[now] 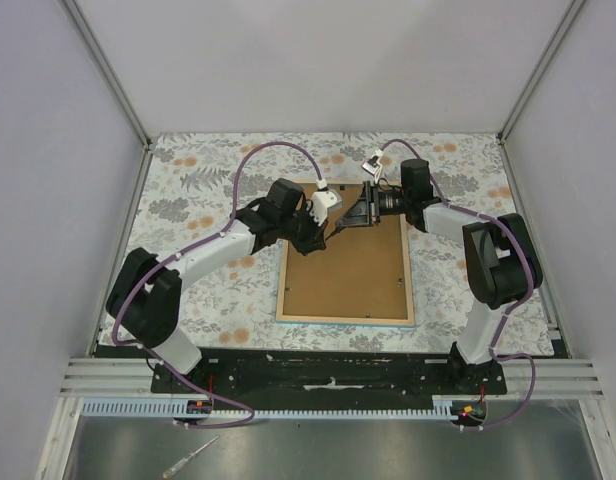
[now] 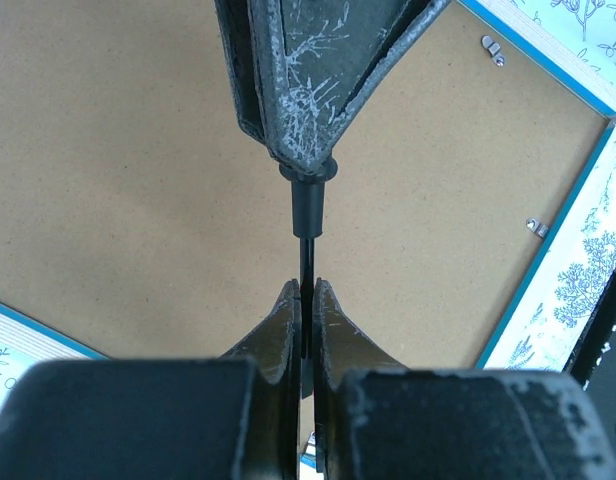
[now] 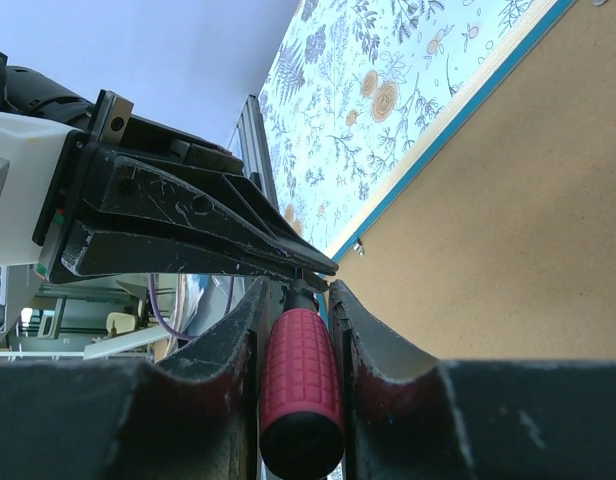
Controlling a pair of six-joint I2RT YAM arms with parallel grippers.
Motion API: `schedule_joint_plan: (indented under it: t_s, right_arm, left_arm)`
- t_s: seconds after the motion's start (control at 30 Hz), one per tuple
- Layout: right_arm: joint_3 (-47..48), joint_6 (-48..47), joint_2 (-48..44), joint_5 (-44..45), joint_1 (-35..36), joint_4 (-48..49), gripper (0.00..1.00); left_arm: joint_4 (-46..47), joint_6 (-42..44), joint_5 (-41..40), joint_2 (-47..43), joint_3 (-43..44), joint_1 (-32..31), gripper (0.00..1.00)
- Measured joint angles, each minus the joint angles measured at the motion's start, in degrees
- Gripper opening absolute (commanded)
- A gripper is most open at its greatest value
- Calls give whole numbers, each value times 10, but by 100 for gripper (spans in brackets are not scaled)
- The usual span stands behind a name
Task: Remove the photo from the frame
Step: Pick up the screwdriver from the photo frame.
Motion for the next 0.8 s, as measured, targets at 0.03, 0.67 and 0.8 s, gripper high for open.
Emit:
schedule_joint_plan:
  t_s: [0.03, 0.67, 0.8]
  right_arm:
    - [0, 0, 0, 0, 0, -1, 30]
    - [0, -6, 0, 0, 21, -14, 36]
    - [0, -8, 0, 2, 21, -16, 32]
  left_arm:
    - [0, 0, 1, 0, 0, 0, 2]
    - [-5, 0, 6, 0, 0, 0, 2]
    - [-3, 0, 9, 0, 0, 0, 2]
